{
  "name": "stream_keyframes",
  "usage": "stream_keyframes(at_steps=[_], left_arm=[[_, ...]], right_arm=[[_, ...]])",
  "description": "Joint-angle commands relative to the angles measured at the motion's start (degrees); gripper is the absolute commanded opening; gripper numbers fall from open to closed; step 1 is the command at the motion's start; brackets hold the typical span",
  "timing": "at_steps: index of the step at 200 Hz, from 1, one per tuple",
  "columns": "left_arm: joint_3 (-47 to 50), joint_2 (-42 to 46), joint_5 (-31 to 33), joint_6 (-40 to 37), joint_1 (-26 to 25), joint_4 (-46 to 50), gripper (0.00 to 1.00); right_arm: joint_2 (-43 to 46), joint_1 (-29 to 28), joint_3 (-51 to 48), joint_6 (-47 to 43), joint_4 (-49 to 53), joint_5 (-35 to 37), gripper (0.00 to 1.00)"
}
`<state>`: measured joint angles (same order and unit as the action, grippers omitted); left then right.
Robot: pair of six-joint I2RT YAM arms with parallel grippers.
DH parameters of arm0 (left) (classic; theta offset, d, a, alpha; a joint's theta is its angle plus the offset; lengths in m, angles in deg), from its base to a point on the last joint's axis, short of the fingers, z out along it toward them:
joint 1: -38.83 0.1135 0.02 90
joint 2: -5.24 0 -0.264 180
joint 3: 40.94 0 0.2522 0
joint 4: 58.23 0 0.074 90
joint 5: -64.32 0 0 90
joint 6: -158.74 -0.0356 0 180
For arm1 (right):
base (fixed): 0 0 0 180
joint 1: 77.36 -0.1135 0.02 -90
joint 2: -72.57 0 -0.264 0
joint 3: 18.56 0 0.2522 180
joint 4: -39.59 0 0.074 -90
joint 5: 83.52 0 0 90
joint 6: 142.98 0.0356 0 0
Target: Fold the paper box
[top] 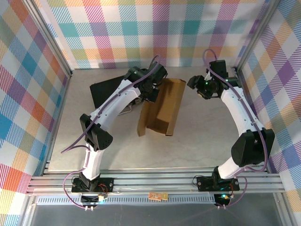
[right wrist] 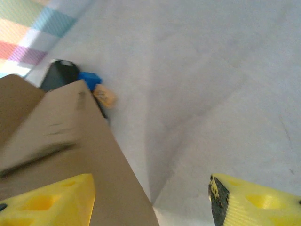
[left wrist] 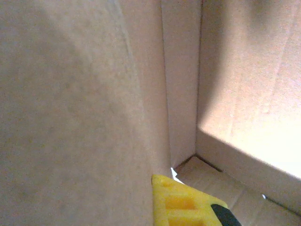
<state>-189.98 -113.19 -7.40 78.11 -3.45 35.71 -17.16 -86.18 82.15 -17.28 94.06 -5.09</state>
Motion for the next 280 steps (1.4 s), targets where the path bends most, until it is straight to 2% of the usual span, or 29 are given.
stream_keyframes(at_steps=[1,27,45,63,86,109,124,158,199,227,257,280], left_arm=[[-3.8,0.0,6.3,-10.5,0.2,1.4,0.0],[-2.8,1.8,6.1,-18.0,0.0,-3.4,0.0],[0.7,3.3,6.9,-24.2,-0.3,-7.1,0.0],[4.1,4.7,6.0,-31.9,-0.2,-11.0,0.0],[5.3,5.6,2.3,-39.1,1.4,-12.7,0.0],[4.8,6.3,-1.6,-42.0,3.6,-12.6,0.0],[5.2,6.7,-3.0,-44.1,4.3,-12.7,0.0],[5.3,7.4,-6.5,-46.6,5.4,-13.0,0.0],[5.9,7.9,-10.1,-49.8,5.4,-14.3,0.0],[6.5,7.9,-10.4,-50.1,5.4,-15.0,0.0],[6.8,7.9,-10.9,-49.9,5.4,-15.5,0.0],[7.1,8.0,-10.9,-49.8,5.4,-16.0,0.0]], right_arm=[[0.9,-0.1,1.4,-8.1,-7.2,-2.1,0.64],[2.4,-0.1,-1.1,-13.9,-13.5,-2.0,0.64],[5.9,-0.1,-9.8,-19.4,-28.6,-3.7,0.64],[7.7,-0.1,-18.6,-28.5,-45.9,-7.6,0.69],[5.2,0.8,-20.0,-40.0,-52.4,-13.5,0.76],[1.8,1.8,-15.8,-48.5,-47.8,-23.0,0.79],[0.6,1.6,-12.8,-53.0,-42.7,-25.8,0.81],[-0.5,1.1,-11.7,-62.6,-38.1,-24.1,0.81],[-3.4,-0.8,-7.0,-68.3,-35.1,-22.7,0.81],[-6.3,-2.2,-2.2,-70.7,-32.6,-22.3,0.81],[-6.4,-3.7,0.0,-72.7,-29.7,-21.7,0.75],[-6.2,-5.0,-0.1,-74.4,-27.7,-20.8,0.64]])
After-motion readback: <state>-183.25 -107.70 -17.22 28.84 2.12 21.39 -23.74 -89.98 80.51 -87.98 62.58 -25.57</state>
